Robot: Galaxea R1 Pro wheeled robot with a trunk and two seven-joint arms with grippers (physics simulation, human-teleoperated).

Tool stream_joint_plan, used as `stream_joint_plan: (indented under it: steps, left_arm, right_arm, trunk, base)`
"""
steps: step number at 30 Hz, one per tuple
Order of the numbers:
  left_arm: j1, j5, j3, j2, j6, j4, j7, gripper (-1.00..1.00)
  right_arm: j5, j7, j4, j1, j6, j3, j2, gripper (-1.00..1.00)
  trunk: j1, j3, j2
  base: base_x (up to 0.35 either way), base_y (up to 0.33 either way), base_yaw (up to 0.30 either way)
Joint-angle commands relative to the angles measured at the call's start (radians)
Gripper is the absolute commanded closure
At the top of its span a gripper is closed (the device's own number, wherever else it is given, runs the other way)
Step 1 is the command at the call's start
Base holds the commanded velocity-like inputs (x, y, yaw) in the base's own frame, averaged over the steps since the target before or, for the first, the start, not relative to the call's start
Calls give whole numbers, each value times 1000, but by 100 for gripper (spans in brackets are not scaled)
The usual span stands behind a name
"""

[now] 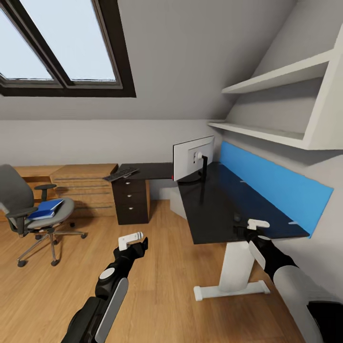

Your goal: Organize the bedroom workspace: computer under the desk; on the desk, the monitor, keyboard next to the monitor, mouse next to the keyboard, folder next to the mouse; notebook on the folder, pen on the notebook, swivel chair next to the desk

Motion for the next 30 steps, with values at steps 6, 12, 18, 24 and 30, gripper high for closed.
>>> stream_joint_plan:
  steps: [6,12,18,24,30]
  left_arm:
    - [0,11,-2,0,2,-1,8,-100]
    - [0,11,-2,1,2,0,7,-100]
    - [0,11,-3,0,3,0,7,-100]
    - [0,13,-5,0,4,1,7,-100]
    - [0,13,-5,0,4,1,7,-100]
  right_arm:
    - [-9,-5,17,-10,-4,4,0,-100]
    - [-10,-5,26,-12,-6,4,0,-100]
    - [-10,-5,47,-13,-7,4,1,-100]
    - [-9,-6,65,-23,-3,4,-1,-100]
    - [-10,-7,112,-48,-4,5,-1,-100]
  trunk:
    - [0,-1,-1]
    - [0,-1,-1]
    - [0,-1,-1]
    - [0,-1,-1]
    - [0,-1,-1]
  base:
    - [0,0,0]
    - [14,0,0]
    - [280,0,0]
    - [322,-25,0]
    - [286,-192,0]
